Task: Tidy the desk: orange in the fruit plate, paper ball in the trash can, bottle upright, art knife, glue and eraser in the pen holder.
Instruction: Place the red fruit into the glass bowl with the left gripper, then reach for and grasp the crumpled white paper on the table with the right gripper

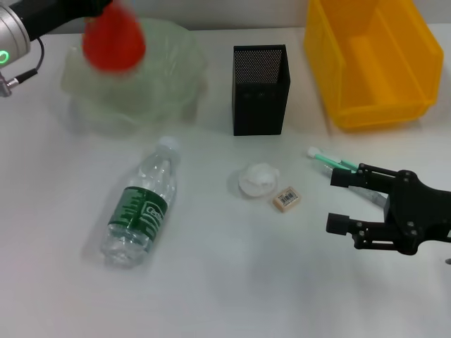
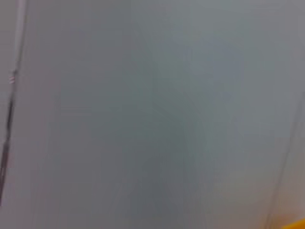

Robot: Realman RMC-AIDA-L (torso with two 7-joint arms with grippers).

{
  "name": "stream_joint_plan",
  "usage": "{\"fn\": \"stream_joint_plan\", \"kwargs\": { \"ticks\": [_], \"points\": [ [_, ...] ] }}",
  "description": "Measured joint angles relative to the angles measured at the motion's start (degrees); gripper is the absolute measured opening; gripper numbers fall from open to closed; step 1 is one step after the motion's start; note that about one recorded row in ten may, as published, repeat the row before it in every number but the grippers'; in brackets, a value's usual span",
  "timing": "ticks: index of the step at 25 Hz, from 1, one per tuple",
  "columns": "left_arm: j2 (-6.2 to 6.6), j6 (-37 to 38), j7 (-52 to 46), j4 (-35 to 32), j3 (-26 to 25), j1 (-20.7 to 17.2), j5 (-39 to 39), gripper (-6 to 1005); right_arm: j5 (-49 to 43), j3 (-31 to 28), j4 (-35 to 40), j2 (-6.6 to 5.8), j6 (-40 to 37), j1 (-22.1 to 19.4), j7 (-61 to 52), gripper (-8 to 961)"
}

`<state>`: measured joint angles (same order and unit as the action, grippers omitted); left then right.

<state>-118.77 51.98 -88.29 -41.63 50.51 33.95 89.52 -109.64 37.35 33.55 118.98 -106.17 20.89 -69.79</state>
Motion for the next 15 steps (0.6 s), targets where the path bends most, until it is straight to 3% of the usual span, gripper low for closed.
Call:
{"fn": "stream_joint_plan", "kwargs": {
  "ticks": [3, 6, 9, 12, 13, 15],
  "points": [
    [0.14, -0.1, 0.5, 1.6, 0.0, 0.2, -0.7, 408, 0.1, 0.0, -0.8, 0.02, 0.5, 0.1, 0.1, 824],
    [0.25, 5.0, 0.6, 1.3, -0.3, -0.8, -1.1, 463, 0.2, 0.0, -0.9, 0.02, 0.8, 0.1, 0.1, 824],
    [1.04, 15.3, 0.6, -0.1, -0.3, -2.3, -1.7, 519, 0.8, -1.1, -0.4, 0.02, 0.6, 0.1, -0.3, 824],
    [3.22, 30.5, 1.3, -2.3, 1.5, -3.8, -0.1, 574, 1.1, -5.3, 2.9, -0.27, -2.1, 0.1, -3.3, 824],
    [4.16, 39.0, 3.6, -3.4, 2.3, -4.3, 3.2, 592, 1.1, -9.0, 8.9, -0.24, -4.9, 0.3, -9.0, 824],
    [4.33, 42.2, 4.9, -3.8, 2.4, -4.4, 5.5, 681, 1.1, -10.3, 13.2, -0.18, -6.4, 0.5, -12.9, 824]
  ]
}}
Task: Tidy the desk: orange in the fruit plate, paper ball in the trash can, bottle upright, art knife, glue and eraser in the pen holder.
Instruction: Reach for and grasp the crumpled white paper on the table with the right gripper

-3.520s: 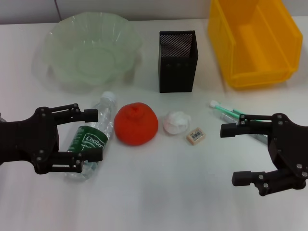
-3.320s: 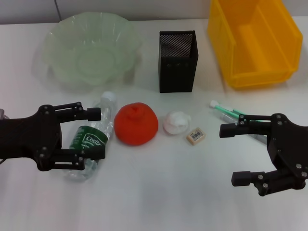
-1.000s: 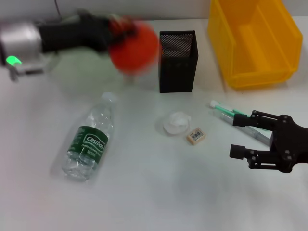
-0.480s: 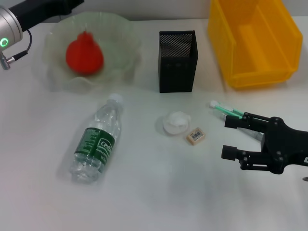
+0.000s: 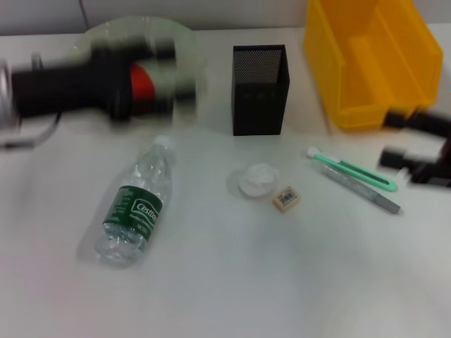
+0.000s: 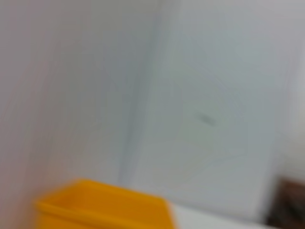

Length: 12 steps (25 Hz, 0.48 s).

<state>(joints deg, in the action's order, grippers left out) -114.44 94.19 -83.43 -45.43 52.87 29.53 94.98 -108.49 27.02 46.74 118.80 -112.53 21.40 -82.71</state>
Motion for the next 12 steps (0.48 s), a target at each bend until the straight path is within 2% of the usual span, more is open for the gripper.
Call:
{"fn": "stream_joint_plan", "kwargs": {
  "ticks": [2, 3, 4, 5, 7, 8, 9, 12],
  "points": [
    [0.03, 4.2, 1.6, -0.5, 0.0, -0.2, 3.9, 770, 0.0, -0.3, 10.1, 0.24, -1.8, 0.6, -8.7, 824],
    [-0.22, 7.2, 2.2, -0.8, -0.1, -0.2, 9.0, 815, -1.1, 1.9, 19.4, 0.21, -2.1, 1.8, -17.8, 824],
    [-0.22, 7.2, 2.2, -0.8, -0.1, -0.2, 9.0, 814, -1.1, 1.9, 19.4, 0.21, -2.1, 1.8, -17.8, 824],
    [-0.54, 7.9, 2.2, -0.8, -0.2, -0.4, 11.2, 814, -2.4, 3.6, 24.1, 0.13, -2.1, 2.7, -22.0, 824],
    [-0.8, 7.9, 2.3, -0.7, -0.4, -0.6, 12.2, 814, -8.1, 8.3, 31.4, -0.18, -2.1, 5.0, -30.1, 824],
    [-0.96, 7.9, 2.3, -0.7, -0.4, -0.7, 12.7, 814, -16.5, 14.0, 37.1, -0.41, -2.1, 8.7, -36.9, 824],
    [-1.12, 7.9, 2.3, -0.7, -0.5, -1.3, 13.0, 815, -16.5, 14.0, 37.1, -0.41, -2.1, 8.7, -36.9, 824],
    [-1.11, 8.0, 2.3, -0.8, -0.5, -1.9, 12.9, 815, -27.6, 21.3, 39.6, -0.29, -1.3, 14.4, -43.4, 824]
  ]
}}
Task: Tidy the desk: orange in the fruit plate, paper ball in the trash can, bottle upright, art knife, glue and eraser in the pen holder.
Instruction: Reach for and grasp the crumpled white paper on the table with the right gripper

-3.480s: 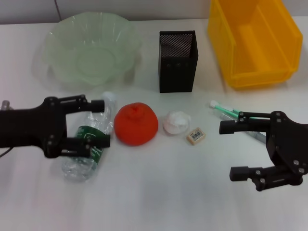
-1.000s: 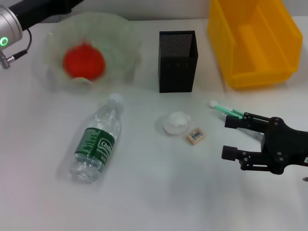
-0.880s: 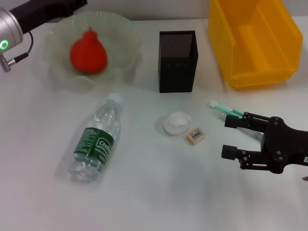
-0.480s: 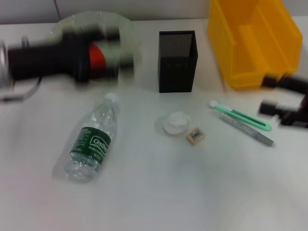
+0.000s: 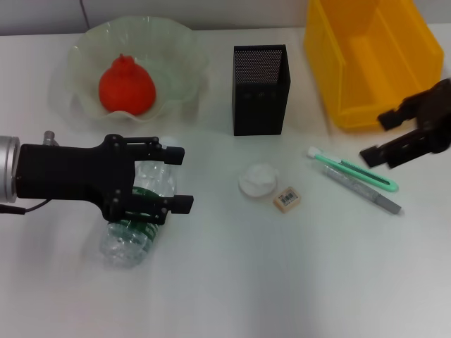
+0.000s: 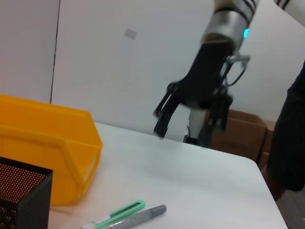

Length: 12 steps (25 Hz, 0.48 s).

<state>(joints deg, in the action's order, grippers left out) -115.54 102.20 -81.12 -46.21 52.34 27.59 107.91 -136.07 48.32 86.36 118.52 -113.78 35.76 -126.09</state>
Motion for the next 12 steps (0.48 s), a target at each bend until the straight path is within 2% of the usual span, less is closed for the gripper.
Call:
{"fn": "stream_joint_plan", "kwargs": {
  "ticks": [1, 2, 6, 7, 12],
  "points": [
    [0.05, 0.3, 0.0, 0.0, -0.1, -0.5, -0.3, 815, -5.9, 4.6, -1.6, 0.27, 1.0, 3.5, -2.8, 824],
    [0.05, 0.3, 0.0, 0.0, -0.1, -0.5, -0.3, 814, -5.9, 4.6, -1.6, 0.27, 1.0, 3.5, -2.8, 824],
    [0.58, 1.1, -0.4, 0.0, -0.1, -0.6, 0.1, 814, -13.7, 13.5, -8.8, 0.63, 7.3, 9.5, -7.6, 823],
    [0.58, 1.1, -0.4, 0.0, -0.1, -0.6, 0.1, 813, -13.7, 13.5, -8.8, 0.63, 7.3, 9.5, -7.6, 823],
    [1.24, 2.3, -0.7, -0.1, -0.1, -0.6, 0.2, 812, -13.6, 20.8, -15.8, 0.87, 17.0, 10.9, -9.7, 823]
  ]
}}
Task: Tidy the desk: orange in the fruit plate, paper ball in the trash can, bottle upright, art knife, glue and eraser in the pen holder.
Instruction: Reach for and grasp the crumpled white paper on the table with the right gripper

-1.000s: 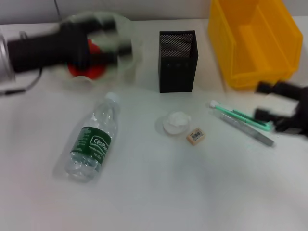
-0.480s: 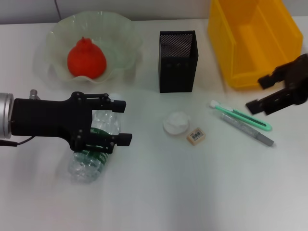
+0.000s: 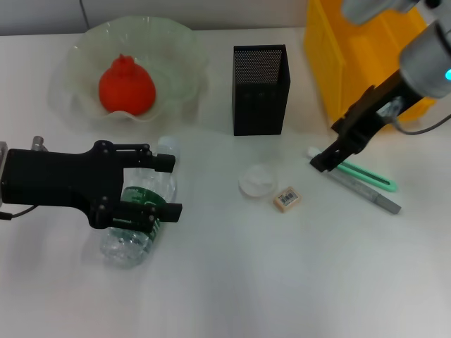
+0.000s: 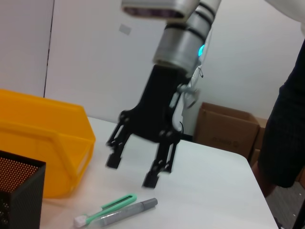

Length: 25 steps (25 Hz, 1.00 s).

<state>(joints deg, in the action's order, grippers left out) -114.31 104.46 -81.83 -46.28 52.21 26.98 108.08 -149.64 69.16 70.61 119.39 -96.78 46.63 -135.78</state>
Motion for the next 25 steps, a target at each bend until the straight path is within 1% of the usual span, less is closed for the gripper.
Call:
{"fn": "stream_joint_plan", "kwargs": {
  "ticks": [3, 4, 5, 8, 9, 11, 13, 14, 15, 19, 21, 25],
  "points": [
    [0.06, 0.0, 0.0, -0.2, -0.4, -0.2, 0.0, 811, 1.4, 3.1, -4.1, 0.11, 5.2, 0.6, -0.2, 823],
    [0.08, 0.0, 0.0, -0.2, -0.6, -0.2, 0.0, 811, 3.2, 4.6, -7.5, 0.13, 8.5, 1.4, -0.2, 823],
    [0.08, 0.1, 0.0, -0.3, -0.7, -0.2, 0.0, 811, 3.2, 4.6, -7.5, 0.13, 8.5, 1.4, -0.2, 823],
    [0.09, 0.2, -0.4, -0.4, -0.8, -0.1, 0.1, 810, 5.4, 5.9, -11.7, 0.14, 11.4, 3.1, 0.1, 823],
    [0.08, 0.2, -0.6, -0.4, -0.8, 0.0, 0.1, 809, 6.0, 6.9, -14.3, 0.17, 12.9, 4.2, 0.2, 823],
    [0.08, 0.2, -0.6, -0.4, -0.8, 0.1, 0.1, 808, 6.4, 7.7, -15.7, 0.2, 14.2, 4.7, 0.2, 823],
    [0.07, 0.2, -0.6, -0.4, -0.8, 0.2, 0.2, 808, 7.8, 10.1, -18.5, 0.3, 17.3, 5.4, -0.1, 823],
    [0.06, -0.1, -0.6, -0.4, -0.8, 0.1, 0.2, 807, 9.9, 12.6, -20.3, 0.34, 20.1, 5.7, -0.3, 823],
    [0.06, -0.1, -0.6, -0.4, -0.8, 0.1, 0.2, 807, 9.9, 12.6, -20.3, 0.34, 20.1, 5.7, -0.3, 823],
    [-0.02, -0.2, -0.6, -0.4, -0.8, 0.0, 0.3, 805, 12.8, 17.2, -22.7, 0.41, 24.4, 6.0, -0.4, 824],
    [-0.02, -0.2, -0.6, -0.4, -0.8, 0.0, 0.3, 805, 13.2, 18.0, -23.3, 0.44, 25.1, 6.0, -0.4, 824],
    [-0.04, -0.2, -0.6, -0.4, -0.8, -0.2, 0.3, 803, 14.1, 20.4, -24.4, 0.46, 27.0, 6.2, -0.5, 772]
  ]
}}
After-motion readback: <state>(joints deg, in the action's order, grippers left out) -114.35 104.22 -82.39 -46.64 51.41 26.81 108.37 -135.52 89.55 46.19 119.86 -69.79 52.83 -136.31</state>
